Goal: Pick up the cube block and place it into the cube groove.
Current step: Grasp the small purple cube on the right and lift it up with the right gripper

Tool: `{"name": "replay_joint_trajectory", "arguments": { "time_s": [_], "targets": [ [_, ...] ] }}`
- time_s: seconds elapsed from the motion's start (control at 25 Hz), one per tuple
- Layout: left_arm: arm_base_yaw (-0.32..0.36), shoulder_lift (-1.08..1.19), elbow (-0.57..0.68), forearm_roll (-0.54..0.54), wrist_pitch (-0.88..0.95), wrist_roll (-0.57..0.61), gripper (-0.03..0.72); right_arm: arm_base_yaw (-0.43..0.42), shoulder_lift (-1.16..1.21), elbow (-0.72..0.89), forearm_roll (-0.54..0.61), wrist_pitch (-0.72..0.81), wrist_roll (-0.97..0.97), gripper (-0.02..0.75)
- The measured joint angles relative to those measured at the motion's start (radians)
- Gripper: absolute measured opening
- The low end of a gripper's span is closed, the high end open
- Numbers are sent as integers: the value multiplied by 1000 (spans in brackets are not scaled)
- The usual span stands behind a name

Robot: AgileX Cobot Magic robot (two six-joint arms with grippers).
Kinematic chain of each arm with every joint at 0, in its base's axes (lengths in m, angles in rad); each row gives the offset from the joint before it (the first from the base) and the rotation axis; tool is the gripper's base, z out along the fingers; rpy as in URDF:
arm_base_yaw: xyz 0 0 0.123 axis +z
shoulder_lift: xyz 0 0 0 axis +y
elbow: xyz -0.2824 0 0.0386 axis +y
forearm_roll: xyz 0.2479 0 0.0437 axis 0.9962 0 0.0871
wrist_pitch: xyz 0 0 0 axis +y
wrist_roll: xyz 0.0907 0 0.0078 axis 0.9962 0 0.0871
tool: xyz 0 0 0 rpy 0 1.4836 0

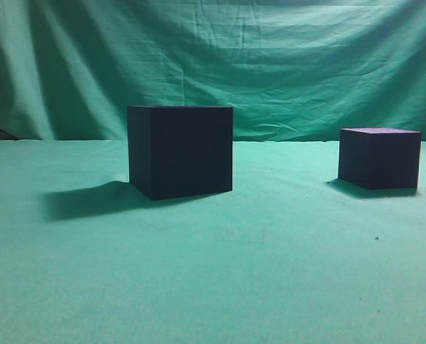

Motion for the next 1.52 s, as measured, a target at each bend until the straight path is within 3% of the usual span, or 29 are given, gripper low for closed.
{"name": "replay_joint_trajectory", "arguments": {
  "time_s": [0.92,1.04,1.32,1.52],
  "targets": [
    [0,0,0,0,0,0,0,0,0,0,0,-5,-2,48],
    [0,0,0,0,0,0,0,0,0,0,27,-67,0,48],
    [0,0,0,0,0,0,0,0,0,0,119,-374,4,48],
    [0,0,0,0,0,0,0,0,80,-120,121,-263,-9,48]
  ]
}}
